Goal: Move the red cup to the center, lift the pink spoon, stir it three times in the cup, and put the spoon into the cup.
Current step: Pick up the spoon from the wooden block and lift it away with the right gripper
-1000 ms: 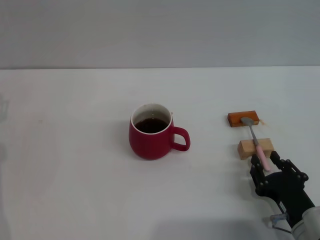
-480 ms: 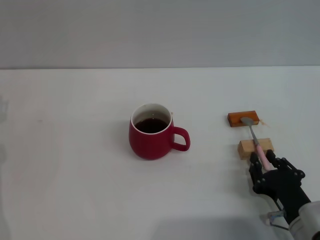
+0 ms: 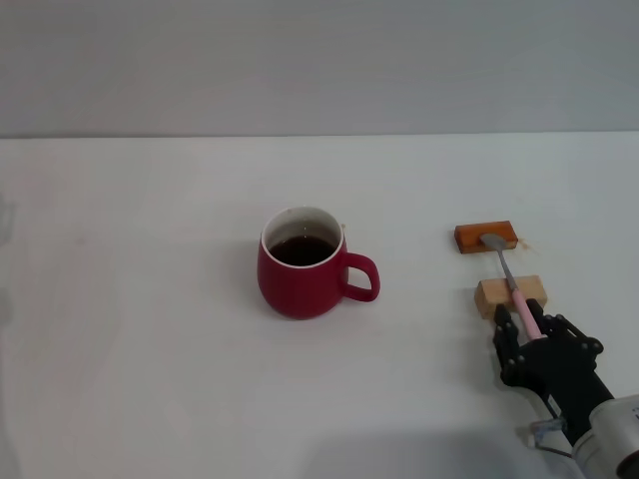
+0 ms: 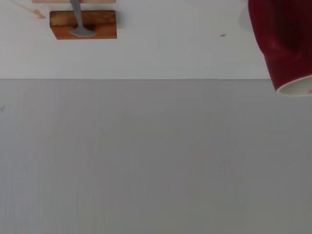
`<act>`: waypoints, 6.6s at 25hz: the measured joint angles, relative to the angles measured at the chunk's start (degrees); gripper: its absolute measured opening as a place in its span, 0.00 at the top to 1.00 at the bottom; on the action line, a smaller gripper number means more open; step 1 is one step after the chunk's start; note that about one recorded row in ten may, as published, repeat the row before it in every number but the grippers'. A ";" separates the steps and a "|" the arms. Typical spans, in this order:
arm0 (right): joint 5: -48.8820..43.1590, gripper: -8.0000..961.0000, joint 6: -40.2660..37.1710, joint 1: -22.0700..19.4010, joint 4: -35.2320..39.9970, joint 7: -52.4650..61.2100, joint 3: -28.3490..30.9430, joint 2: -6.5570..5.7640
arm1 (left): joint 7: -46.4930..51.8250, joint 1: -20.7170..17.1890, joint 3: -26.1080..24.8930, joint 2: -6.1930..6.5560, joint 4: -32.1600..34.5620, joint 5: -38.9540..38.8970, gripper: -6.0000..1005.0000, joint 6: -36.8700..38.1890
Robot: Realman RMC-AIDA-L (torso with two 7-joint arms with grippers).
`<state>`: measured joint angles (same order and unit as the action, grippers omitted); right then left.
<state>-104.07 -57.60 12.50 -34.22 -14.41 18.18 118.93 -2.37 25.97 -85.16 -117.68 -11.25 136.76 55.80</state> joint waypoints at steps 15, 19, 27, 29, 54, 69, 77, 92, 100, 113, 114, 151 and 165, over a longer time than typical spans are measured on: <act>0.01 0.70 -0.02 0.06 0.47 -0.24 0.83 0.25 | 0.00 0.04 0.00 0.00 0.01 0.00 0.16 -0.15; 0.01 0.71 -0.08 0.07 0.33 -0.44 0.80 0.21 | 0.00 0.00 0.00 0.00 0.01 0.00 0.16 -0.15; 0.01 0.72 -0.18 -0.13 0.14 -0.50 0.68 0.18 | 0.00 -0.11 0.00 0.00 0.00 0.00 0.16 -0.05; 0.00 0.73 -0.31 -0.22 0.09 -0.55 0.59 0.20 | 0.00 -0.12 0.00 0.02 0.00 0.00 0.16 -0.06; -0.05 0.79 -0.41 -0.46 -0.14 -2.23 1.26 0.36 | 0.00 -0.39 -0.19 0.09 0.10 0.00 0.16 -0.01; 0.01 0.83 -0.07 -0.63 -0.59 -2.22 1.53 0.33 | 0.00 -0.39 -0.36 0.16 0.09 0.00 0.16 0.01; 0.01 0.83 0.01 -1.04 -0.75 -4.77 1.86 0.34 | 0.00 -0.47 -0.35 0.18 0.09 0.00 0.16 0.00; 0.10 0.83 -0.52 -1.62 -0.95 -7.54 3.00 0.33 | 0.00 -0.92 -0.21 0.11 0.09 0.00 0.16 0.02; 0.10 0.83 -1.42 -1.87 -1.54 -11.08 4.27 0.26 | 0.00 -0.93 -0.19 0.01 0.09 0.00 0.16 0.08; 0.10 0.83 -1.91 -1.32 -1.57 -11.17 4.35 0.17 | 0.00 -1.01 -0.08 0.00 -0.09 0.00 0.16 0.10; 0.10 0.83 -1.91 -1.29 -1.55 -11.17 4.38 0.18 | 0.00 -1.01 -0.08 0.00 -0.09 0.00 0.16 0.10; 0.09 0.83 -2.99 -1.87 -5.68 -16.98 7.64 0.10 | 0.00 -0.58 -0.38 0.09 0.01 0.00 0.16 -0.28; 0.09 0.84 -4.32 -2.77 -8.18 -21.41 9.76 -0.02 | 0.00 -0.80 -0.44 0.09 0.00 0.00 0.16 -0.36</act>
<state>-103.97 -61.92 9.73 -42.40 -35.82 27.94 118.91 -2.37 25.17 -85.60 -117.59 -11.25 136.76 55.44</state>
